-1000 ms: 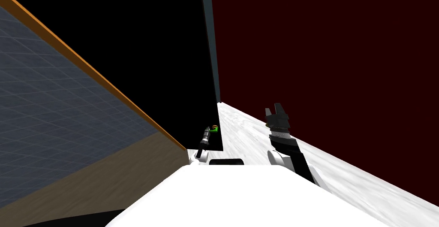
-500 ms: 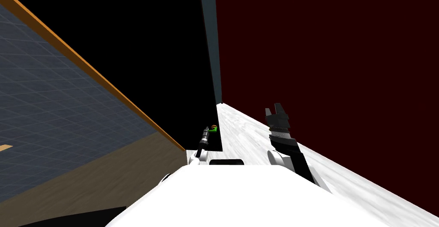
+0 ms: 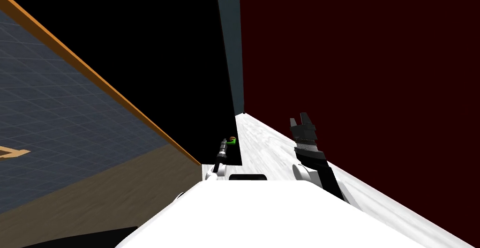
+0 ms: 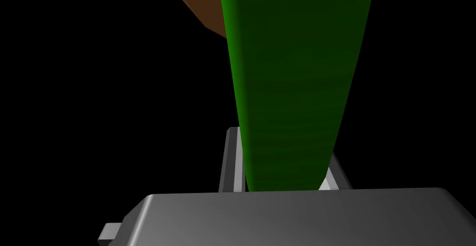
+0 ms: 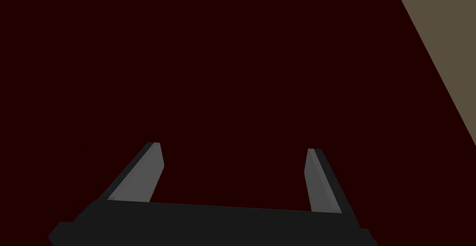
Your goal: Push the door open
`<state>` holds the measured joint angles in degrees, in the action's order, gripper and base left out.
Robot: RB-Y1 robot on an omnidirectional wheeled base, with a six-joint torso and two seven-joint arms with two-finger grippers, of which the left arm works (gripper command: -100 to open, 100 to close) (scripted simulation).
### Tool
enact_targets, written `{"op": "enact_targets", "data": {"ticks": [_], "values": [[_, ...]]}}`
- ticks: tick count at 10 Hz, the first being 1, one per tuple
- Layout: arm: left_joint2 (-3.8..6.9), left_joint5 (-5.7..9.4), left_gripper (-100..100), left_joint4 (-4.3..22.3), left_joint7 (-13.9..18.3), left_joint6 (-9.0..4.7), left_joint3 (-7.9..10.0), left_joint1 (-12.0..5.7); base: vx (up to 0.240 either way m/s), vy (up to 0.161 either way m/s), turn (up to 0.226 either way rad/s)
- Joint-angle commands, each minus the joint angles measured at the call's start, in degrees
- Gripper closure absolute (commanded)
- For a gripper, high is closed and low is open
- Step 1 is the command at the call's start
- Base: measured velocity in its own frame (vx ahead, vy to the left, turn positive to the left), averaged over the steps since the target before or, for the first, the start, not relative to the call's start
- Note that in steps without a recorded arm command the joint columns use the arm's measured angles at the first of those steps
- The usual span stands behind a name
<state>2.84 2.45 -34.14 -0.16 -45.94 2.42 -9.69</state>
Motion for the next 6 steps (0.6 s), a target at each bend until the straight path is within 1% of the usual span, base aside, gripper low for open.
{"op": "enact_targets", "data": {"ticks": [1, 2, 3, 6], "values": [[-0.26, 0.0, 100, -2.1, -0.2, 0.76, 0.04, 0.57, 0.08, -0.069, 0.03], [-0.26, 0.0, 100, -2.1, -0.2, 0.76, 0.04, 0.57, 0.033, 0.004, -0.017], [-0.66, 0.31, 100, -2.1, -0.6, 0.78, 0.71, 0.55, 0.077, -0.059, 0.048], [-1.25, 0.69, 100, -2.0, -1.1, 0.8, 1.51, 0.54, 0.126, -0.118, 0.078]]}}
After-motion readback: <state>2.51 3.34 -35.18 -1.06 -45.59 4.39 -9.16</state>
